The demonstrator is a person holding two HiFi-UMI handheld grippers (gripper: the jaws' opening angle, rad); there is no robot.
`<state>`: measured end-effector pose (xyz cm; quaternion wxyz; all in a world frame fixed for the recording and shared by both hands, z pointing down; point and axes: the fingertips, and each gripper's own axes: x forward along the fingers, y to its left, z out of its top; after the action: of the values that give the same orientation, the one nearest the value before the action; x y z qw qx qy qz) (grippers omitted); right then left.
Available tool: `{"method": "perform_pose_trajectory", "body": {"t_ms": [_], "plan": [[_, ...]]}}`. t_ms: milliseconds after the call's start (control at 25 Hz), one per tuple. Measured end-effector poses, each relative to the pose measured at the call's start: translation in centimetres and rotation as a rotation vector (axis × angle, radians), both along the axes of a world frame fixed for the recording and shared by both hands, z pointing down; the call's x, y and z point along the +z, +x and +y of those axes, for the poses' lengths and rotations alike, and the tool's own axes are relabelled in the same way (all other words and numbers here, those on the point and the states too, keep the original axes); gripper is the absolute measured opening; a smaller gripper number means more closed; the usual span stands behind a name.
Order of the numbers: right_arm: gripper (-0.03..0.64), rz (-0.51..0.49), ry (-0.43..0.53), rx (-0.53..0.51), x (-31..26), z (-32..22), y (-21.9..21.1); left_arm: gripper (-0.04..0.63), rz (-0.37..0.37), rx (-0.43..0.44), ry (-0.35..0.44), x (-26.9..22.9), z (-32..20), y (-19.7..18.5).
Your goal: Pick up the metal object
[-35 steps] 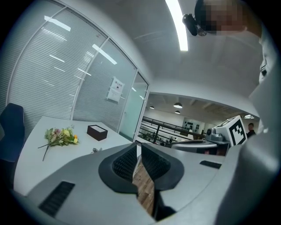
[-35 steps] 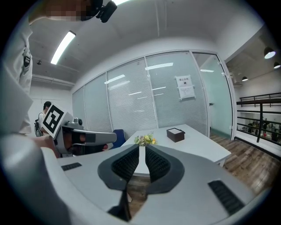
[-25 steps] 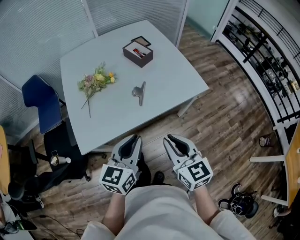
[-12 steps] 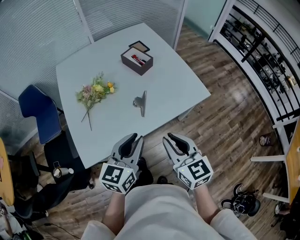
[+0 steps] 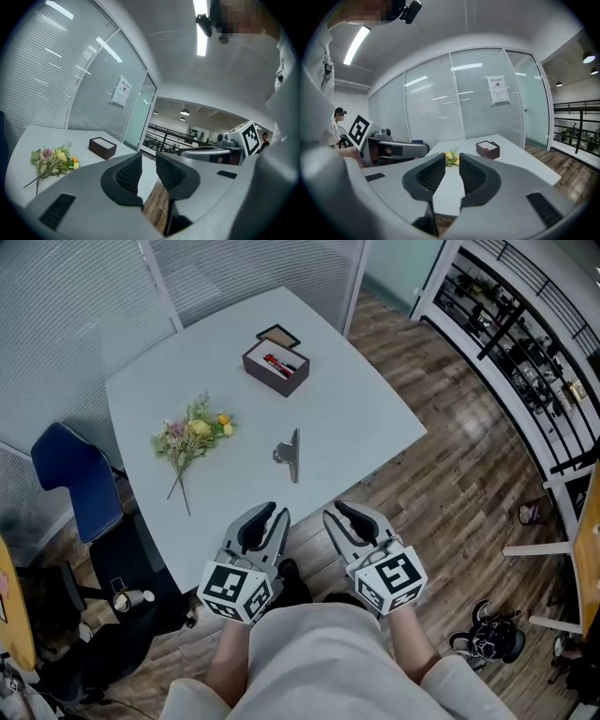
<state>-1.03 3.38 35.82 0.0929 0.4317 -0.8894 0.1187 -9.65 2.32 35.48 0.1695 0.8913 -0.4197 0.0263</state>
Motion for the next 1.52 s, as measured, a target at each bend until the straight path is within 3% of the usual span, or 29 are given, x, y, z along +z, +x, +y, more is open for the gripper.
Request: {"method": "perform_pose_trajectory", "body": {"t_ms": [680, 1520], "plan": [[0.098, 0.012, -0.033, 0.034, 1.3, -0.2, -2.0, 0.092, 0.035, 0.069, -0.046, 1.6, -1.0, -0.6], [0.098, 0.005, -0.056, -0.034, 1.7, -7.4, -0.2, 0.106, 0.021, 0.01, -0.109, 2.9, -7.1, 0.4]]}}
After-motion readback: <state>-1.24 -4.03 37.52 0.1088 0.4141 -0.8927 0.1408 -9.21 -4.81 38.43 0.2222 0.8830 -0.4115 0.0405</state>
